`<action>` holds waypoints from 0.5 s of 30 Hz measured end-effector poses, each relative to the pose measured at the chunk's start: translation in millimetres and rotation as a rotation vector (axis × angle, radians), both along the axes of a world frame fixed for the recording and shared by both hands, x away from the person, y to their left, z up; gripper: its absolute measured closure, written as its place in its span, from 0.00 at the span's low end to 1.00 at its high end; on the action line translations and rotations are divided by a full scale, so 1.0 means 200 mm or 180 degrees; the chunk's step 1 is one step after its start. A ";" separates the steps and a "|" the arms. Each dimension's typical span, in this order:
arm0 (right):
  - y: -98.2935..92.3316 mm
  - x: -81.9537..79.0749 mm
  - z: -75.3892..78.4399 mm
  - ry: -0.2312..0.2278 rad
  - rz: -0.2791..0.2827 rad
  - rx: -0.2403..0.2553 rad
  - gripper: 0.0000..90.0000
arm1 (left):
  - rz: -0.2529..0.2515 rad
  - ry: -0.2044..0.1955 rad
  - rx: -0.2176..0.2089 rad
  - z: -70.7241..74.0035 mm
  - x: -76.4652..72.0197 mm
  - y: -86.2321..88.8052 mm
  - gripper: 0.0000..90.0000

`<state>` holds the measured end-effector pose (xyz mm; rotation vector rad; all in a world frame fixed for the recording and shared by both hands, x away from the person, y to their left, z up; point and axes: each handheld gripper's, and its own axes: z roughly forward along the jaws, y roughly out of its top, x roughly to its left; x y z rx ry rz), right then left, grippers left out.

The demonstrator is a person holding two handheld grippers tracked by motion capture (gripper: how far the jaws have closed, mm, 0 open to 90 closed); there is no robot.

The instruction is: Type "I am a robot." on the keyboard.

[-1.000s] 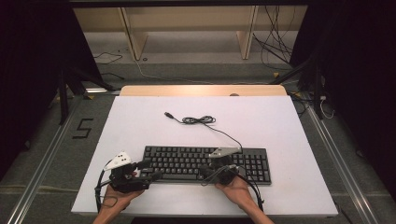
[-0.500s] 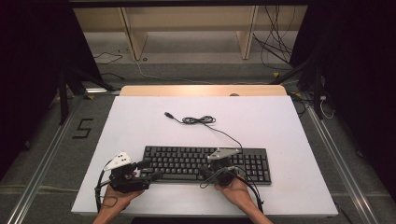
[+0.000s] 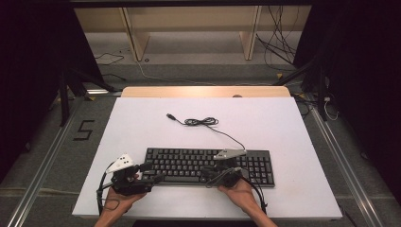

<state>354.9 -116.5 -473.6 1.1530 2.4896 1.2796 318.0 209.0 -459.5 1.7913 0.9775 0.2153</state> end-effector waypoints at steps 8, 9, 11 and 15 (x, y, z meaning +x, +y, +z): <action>-0.05 0.00 0.04 -0.0049 -0.0040 0.0112 0.82 | 0.0009 -0.0011 -0.0011 0.00 0.00 0.00 0.29; -0.05 0.00 0.05 -0.0056 -0.0043 0.0126 0.81 | 0.0010 -0.0014 -0.0012 0.00 0.00 0.00 0.29; -0.07 0.00 0.06 -0.0065 -0.0051 0.0149 0.79 | 0.0010 -0.0016 -0.0018 0.00 0.00 0.00 0.29; -0.10 0.00 0.07 -0.0067 -0.0055 0.0184 0.72 | 0.0009 -0.0017 -0.0022 0.00 0.00 0.00 0.29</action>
